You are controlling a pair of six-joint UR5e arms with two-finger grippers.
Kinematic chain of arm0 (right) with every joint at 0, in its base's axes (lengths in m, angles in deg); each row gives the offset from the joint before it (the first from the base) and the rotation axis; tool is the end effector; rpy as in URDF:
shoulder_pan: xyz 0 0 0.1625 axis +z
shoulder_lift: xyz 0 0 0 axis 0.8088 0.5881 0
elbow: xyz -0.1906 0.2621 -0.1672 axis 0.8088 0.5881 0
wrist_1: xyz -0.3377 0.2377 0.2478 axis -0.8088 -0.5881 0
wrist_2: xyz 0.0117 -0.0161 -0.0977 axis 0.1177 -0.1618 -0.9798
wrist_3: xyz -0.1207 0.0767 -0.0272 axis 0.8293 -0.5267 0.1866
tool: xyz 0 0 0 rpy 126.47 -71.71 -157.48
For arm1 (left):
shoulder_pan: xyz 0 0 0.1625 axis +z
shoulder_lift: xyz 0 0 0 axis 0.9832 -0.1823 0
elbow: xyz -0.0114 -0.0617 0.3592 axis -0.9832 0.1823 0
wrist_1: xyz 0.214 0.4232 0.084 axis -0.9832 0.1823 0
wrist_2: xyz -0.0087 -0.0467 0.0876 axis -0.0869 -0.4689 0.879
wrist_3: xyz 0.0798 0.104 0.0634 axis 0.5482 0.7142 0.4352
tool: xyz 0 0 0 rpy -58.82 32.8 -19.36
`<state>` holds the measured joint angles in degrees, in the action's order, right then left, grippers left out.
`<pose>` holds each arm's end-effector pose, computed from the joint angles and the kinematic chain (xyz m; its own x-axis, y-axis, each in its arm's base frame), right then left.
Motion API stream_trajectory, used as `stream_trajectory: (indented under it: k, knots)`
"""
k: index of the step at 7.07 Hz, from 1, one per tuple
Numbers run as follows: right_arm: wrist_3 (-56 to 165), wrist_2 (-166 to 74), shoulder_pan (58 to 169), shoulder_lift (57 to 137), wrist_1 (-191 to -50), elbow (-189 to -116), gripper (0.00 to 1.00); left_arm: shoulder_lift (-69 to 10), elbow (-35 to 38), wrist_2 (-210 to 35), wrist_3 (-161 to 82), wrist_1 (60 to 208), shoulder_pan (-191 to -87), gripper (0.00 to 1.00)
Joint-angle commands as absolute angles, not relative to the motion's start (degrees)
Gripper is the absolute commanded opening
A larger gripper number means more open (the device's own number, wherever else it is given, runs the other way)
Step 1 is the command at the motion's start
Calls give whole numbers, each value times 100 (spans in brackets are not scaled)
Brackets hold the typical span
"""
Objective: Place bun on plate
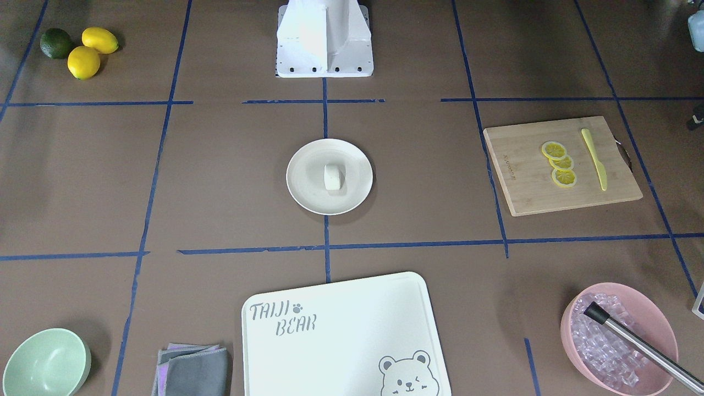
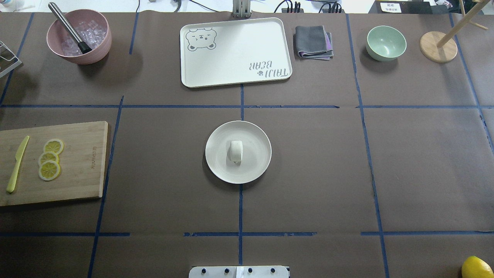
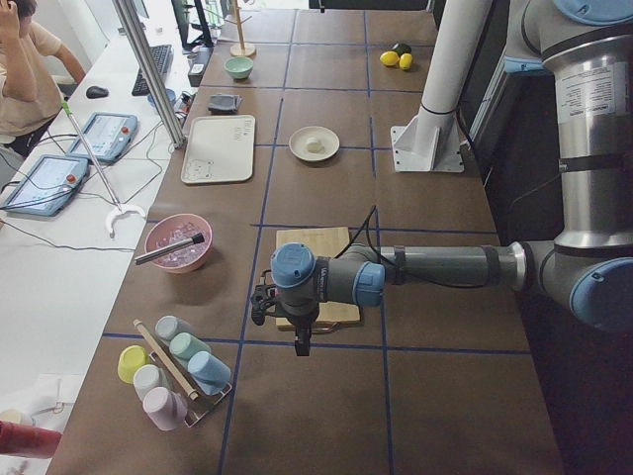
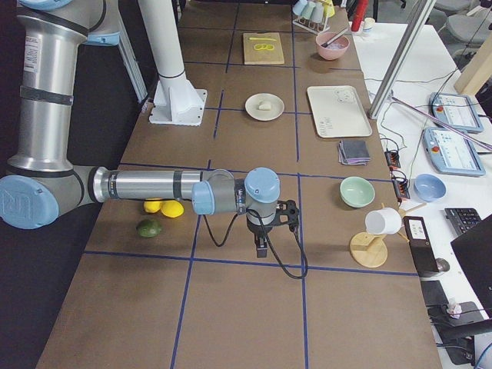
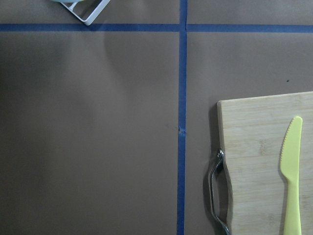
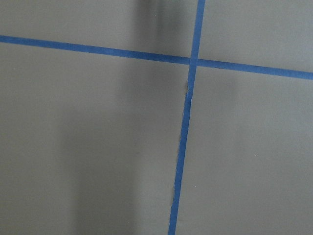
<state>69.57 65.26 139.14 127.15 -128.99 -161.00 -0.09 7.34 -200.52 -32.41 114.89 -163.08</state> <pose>-0.0112 -0.5118 0.6027 0.7108 -0.1149 0.6939 0.0674 0.9932 0.0954 0.0258 -0.5067 0.6429 0.7104 -0.0117 -0.7037 -0.0136 0.9994 -0.0304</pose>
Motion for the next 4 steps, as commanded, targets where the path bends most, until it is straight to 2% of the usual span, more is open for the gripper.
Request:
stream_trajectory:
  k: [1,4]
  knots:
    - [6958,6519,13914,12714,-12899,-16084,100,-23,767,-20051,-3248,11488,-16308,100]
    - [6958,6519,13905,12723,-12908,-16040,100,12,794,-20043,-3248,11488,-16317,100]
